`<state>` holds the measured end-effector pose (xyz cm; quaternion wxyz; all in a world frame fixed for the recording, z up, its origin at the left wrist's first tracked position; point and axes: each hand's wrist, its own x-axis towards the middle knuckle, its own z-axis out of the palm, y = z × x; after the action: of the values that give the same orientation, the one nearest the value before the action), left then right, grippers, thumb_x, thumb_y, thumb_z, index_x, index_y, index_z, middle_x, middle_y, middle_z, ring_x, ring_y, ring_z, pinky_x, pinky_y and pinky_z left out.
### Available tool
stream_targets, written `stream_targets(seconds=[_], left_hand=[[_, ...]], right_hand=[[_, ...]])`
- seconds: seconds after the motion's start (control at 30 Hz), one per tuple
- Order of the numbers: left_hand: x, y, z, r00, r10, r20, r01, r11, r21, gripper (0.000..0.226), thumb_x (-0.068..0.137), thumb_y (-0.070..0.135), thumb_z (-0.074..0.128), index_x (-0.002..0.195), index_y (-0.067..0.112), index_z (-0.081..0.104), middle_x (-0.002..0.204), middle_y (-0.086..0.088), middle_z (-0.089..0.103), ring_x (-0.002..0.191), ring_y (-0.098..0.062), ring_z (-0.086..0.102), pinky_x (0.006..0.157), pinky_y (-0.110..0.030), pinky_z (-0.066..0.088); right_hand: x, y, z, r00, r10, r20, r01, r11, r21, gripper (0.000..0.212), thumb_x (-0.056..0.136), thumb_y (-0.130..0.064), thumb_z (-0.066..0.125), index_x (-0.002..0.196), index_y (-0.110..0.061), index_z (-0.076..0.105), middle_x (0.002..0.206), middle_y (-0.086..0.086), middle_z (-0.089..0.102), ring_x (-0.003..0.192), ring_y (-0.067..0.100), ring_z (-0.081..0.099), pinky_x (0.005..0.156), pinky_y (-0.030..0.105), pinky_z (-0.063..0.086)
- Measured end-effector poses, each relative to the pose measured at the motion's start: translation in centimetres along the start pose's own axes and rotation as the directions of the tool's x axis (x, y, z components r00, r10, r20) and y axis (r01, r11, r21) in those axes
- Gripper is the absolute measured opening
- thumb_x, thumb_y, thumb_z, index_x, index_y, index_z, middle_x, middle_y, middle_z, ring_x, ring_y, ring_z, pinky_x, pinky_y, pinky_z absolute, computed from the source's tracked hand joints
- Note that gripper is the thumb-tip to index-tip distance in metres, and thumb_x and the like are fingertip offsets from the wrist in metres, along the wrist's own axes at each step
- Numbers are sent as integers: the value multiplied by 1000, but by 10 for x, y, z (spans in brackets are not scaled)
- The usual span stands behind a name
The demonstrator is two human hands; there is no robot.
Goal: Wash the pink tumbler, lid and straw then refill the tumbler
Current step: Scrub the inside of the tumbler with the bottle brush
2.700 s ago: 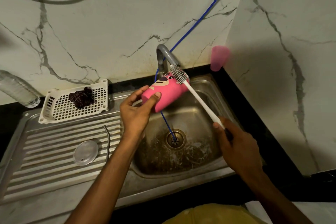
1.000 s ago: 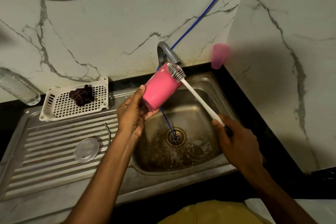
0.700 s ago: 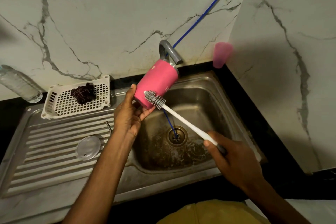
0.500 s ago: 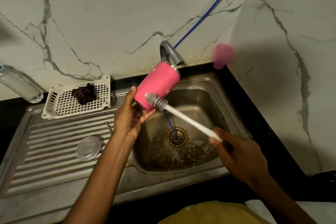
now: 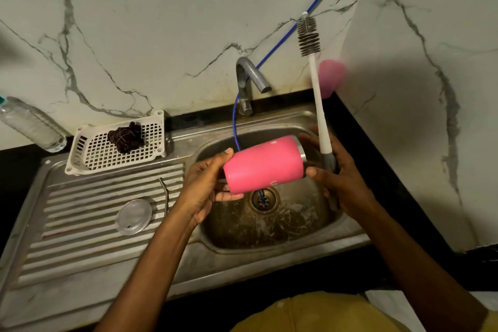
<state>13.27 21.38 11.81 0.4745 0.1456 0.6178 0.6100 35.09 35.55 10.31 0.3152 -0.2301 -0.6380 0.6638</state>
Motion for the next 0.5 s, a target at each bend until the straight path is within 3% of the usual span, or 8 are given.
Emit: stream_targets(seconds=[0.1,0.2,0.3,0.4,0.5], left_hand=[[-1,0,-6,997,-64,49,64,998,15,40,76,47,67,103,18,67,77,-2,75,69,-23,73,51,-35,61],[-2,-2,-9,994,-91,66,91,996,6,40,80,49,65,106,19,66,84,-7,76,73,-28,74,53,-35,62],[-6,-7,-7,995,-48,89,50,999,-14,38,90,48,57,116,22,65,99,-10,77,85,-30,74,64,-35,63],[-8,-16,-5,977,193,85,-194,981,9,52,84,36,65,134,23,60,123,4,71,111,-16,69,83,-37,60],[-5,-22,-16,866,475,159,-496,856,146,66,79,26,83,138,21,55,135,6,64,127,-16,60,96,-33,55]], right_hand=[[4,6,3,994,-3,106,-1,999,38,83,73,-21,77,148,-16,41,147,2,54,63,5,62,39,19,40],[10,13,5,992,-10,129,3,998,57,72,73,-20,77,139,-13,50,131,3,65,45,4,50,37,18,39],[16,19,8,998,16,53,-21,995,98,64,73,-26,76,133,-14,55,110,-3,69,47,4,48,35,18,37],[24,23,12,986,152,-70,-135,971,196,63,69,-36,74,127,-16,59,81,-12,65,49,4,46,33,16,33],[28,24,13,961,241,-134,-200,944,261,62,64,-45,72,118,-16,62,64,-13,58,44,4,43,31,15,31]])
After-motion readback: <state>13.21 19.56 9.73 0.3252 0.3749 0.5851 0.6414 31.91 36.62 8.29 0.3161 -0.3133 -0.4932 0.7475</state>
